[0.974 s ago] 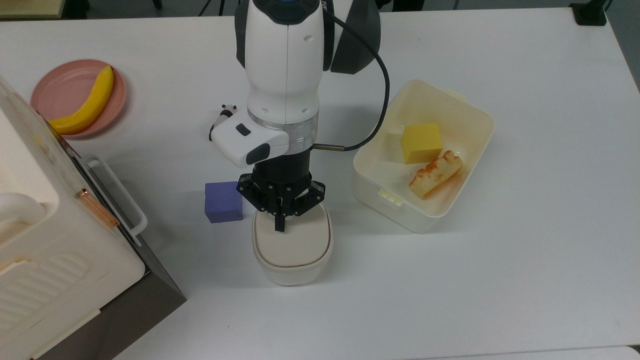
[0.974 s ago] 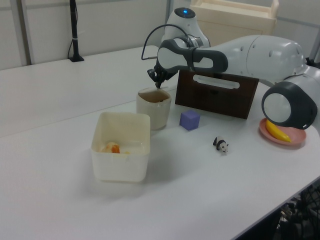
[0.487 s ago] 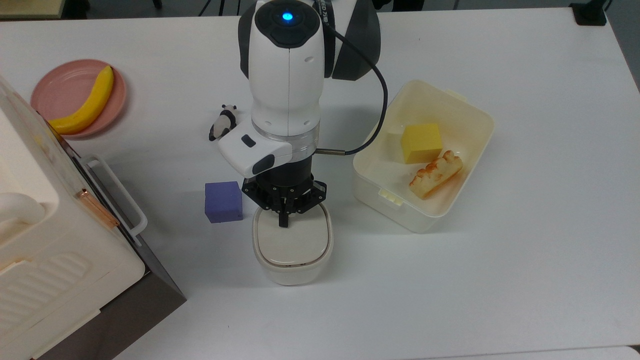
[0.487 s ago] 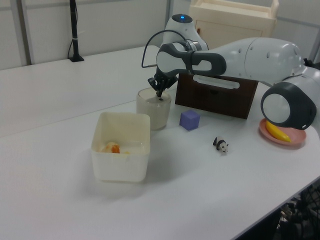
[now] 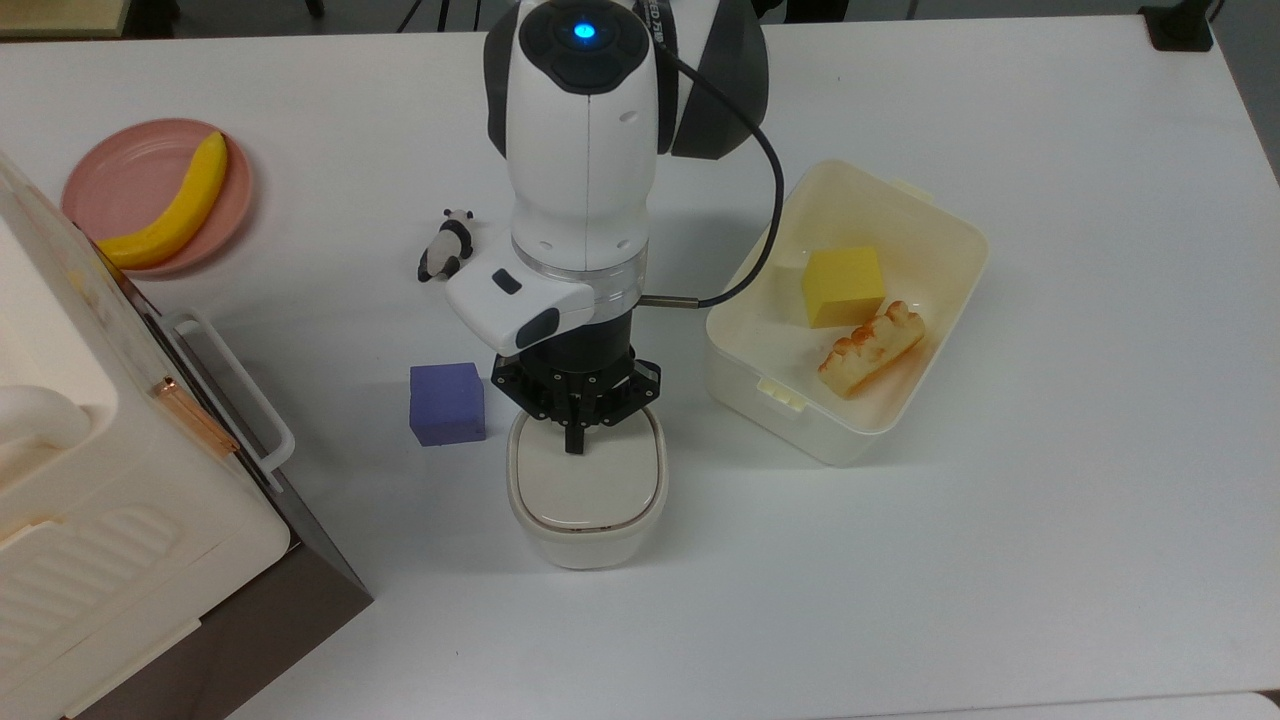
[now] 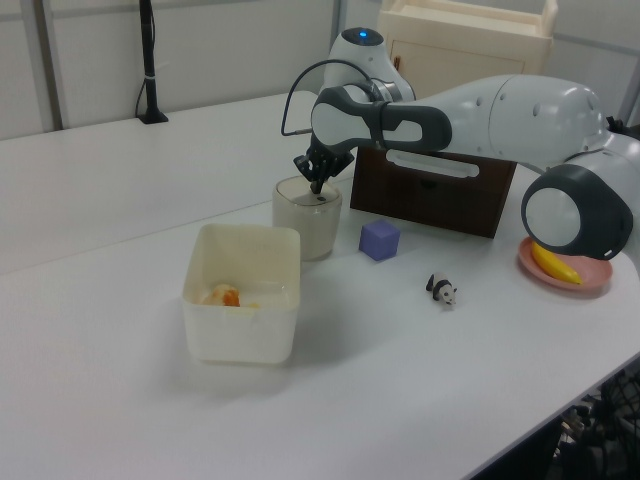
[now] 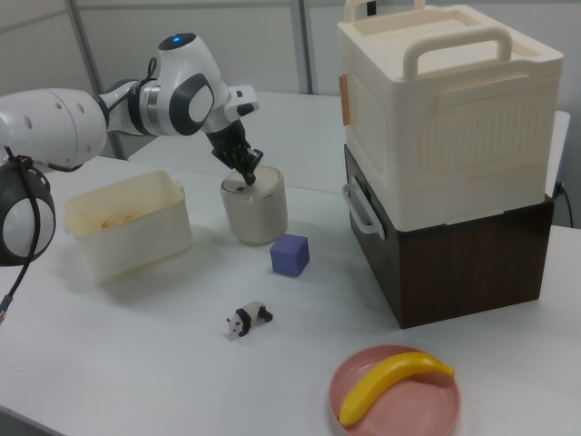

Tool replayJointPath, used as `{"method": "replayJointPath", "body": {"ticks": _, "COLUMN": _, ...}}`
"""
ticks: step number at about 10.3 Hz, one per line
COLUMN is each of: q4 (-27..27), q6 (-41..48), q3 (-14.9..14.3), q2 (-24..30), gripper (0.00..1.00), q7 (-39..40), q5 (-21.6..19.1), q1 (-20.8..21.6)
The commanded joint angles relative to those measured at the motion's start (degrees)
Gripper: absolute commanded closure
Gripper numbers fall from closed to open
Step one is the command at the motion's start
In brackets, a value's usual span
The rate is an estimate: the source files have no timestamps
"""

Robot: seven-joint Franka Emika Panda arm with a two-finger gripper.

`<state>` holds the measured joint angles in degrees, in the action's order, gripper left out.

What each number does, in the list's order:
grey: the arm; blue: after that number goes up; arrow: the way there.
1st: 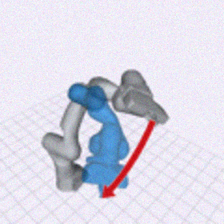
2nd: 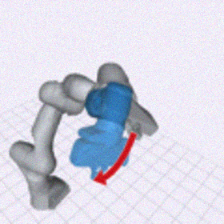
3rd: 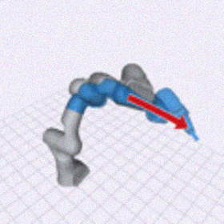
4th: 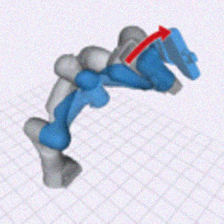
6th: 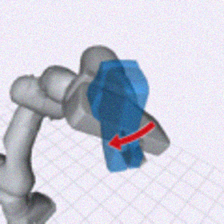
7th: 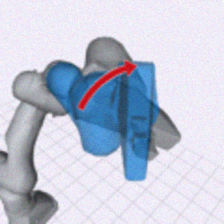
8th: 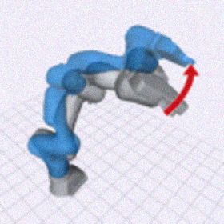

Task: Close the trash can
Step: 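Press the lid down onto the can's rim with the gripper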

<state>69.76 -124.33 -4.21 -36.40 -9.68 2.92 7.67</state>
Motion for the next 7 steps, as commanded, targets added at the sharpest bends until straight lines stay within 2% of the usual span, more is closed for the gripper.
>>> {"method": "replayJointPath", "body": {"ticks": 1, "q4": 3.5, "q6": 0.6, "q3": -0.3, "q2": 0.5, "gripper": 1.0, "q7": 0.7, "q5": 1.1, "q1": 1.5}}
{"method": "replayJointPath", "body": {"ticks": 4, "q4": 2.9, "q6": 0.3, "q3": -0.8, "q2": 0.7, "gripper": 1.0, "q7": 1.0, "q5": 1.3, "q1": 1.4}}
{"method": "replayJointPath", "body": {"ticks": 5, "q4": 2.8, "q6": 0.7, "q3": -1.1, "q2": 2.9, "gripper": 1.0, "q7": 0.9, "q5": 0.8, "q1": 1.1}}
{"method": "replayJointPath", "body": {"ticks": 6, "q4": 3.6, "q6": 1.1, "q3": -1.0, "q2": 7.7, "gripper": 1.0, "q7": 1.6, "q5": -0.4, "q1": 0.8}}
{"method": "replayJointPath", "body": {"ticks": 7, "q4": 6.5, "q6": 3.8, "q3": -1.1, "q2": 12.6, "gripper": 1.0, "q7": 3.3, "q5": -3.2, "q1": 0.4}}
